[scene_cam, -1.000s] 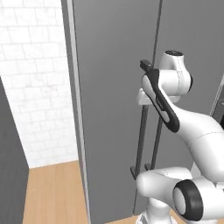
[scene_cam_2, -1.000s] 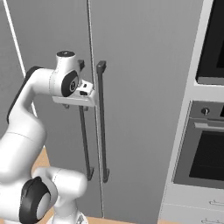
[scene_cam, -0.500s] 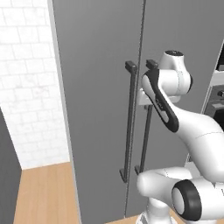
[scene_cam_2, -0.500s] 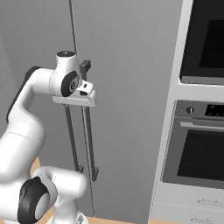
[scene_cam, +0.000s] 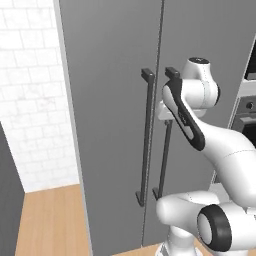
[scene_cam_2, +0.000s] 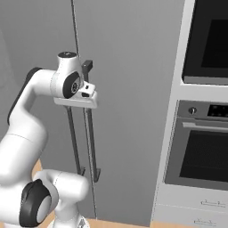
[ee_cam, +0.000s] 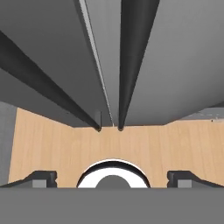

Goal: Take the strawberry from the fridge and place it on top of the pancake, located on the dining counter.

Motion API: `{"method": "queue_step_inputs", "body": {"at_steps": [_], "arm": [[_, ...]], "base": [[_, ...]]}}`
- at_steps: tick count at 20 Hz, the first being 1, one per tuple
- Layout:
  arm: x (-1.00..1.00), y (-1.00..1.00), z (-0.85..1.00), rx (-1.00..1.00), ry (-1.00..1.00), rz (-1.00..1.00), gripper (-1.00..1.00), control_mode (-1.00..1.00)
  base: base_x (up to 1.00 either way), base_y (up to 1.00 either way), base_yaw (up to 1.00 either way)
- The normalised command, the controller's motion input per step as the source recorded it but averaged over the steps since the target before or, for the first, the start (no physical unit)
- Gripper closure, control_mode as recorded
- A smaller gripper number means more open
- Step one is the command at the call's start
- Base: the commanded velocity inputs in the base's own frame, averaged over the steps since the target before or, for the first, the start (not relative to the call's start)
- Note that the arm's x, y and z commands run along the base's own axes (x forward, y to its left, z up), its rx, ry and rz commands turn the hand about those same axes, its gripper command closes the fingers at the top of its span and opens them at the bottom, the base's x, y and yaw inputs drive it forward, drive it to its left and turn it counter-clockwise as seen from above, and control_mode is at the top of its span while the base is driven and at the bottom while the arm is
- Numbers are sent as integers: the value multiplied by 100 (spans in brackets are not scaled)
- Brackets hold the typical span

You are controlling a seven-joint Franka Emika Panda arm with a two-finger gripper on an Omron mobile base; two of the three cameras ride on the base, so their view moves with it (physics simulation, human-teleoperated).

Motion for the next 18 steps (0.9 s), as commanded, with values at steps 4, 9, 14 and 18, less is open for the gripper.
{"method": "queue_step_inputs", "body": {"at_steps": [4, 9, 14, 18], "arm": [[0, 0, 0, 0, 0, 0, -100, 100], [0, 0, 0, 0, 0, 0, -100, 100], [0, 0, 0, 0, 0, 0, -100, 100], [0, 0, 0, 0, 0, 0, -100, 100]], "base": [[-57, 0, 0], [-62, 0, 0], [-46, 0, 0], [0, 0, 0]]}}
